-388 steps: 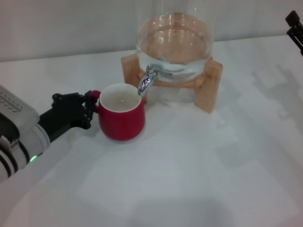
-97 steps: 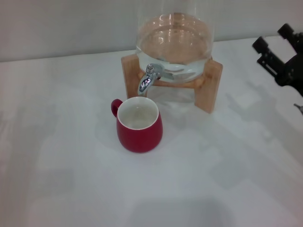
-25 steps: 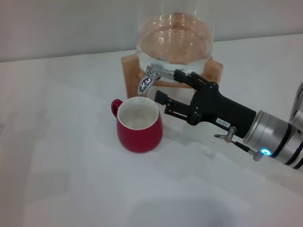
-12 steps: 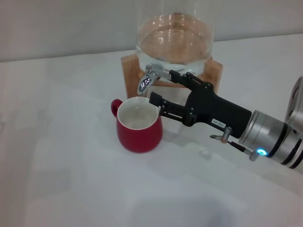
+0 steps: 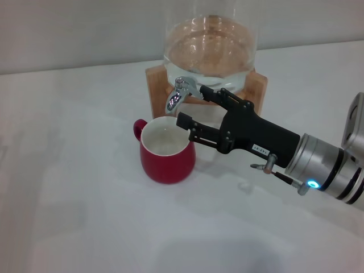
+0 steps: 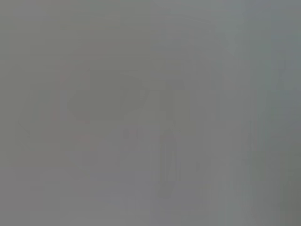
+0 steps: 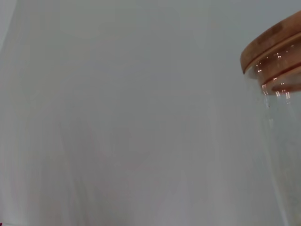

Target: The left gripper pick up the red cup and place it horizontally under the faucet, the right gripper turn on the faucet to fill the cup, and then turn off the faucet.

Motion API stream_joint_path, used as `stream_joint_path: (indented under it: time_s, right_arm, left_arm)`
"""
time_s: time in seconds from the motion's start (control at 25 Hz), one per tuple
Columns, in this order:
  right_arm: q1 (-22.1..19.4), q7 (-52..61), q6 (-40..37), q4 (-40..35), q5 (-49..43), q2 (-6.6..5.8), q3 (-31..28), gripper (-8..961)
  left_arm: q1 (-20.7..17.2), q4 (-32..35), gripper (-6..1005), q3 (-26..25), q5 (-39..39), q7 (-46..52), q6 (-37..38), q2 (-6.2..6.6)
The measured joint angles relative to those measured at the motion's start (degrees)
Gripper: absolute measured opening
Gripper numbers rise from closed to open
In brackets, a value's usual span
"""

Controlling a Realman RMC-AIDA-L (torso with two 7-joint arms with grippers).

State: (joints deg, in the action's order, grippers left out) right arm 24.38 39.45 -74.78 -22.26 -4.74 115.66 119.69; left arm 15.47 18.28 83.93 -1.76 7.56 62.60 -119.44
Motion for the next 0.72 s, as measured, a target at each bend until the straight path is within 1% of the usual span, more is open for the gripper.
stream_joint_path:
  time_s: [0.72]
  right_arm:
    - [-0.49,0.02,0.50,-2.71,0.00,-0.19,1.88,868]
  left_arm:
    - [0.00,0.00,889,0.17,-0.03,0.00,0.20,0.00]
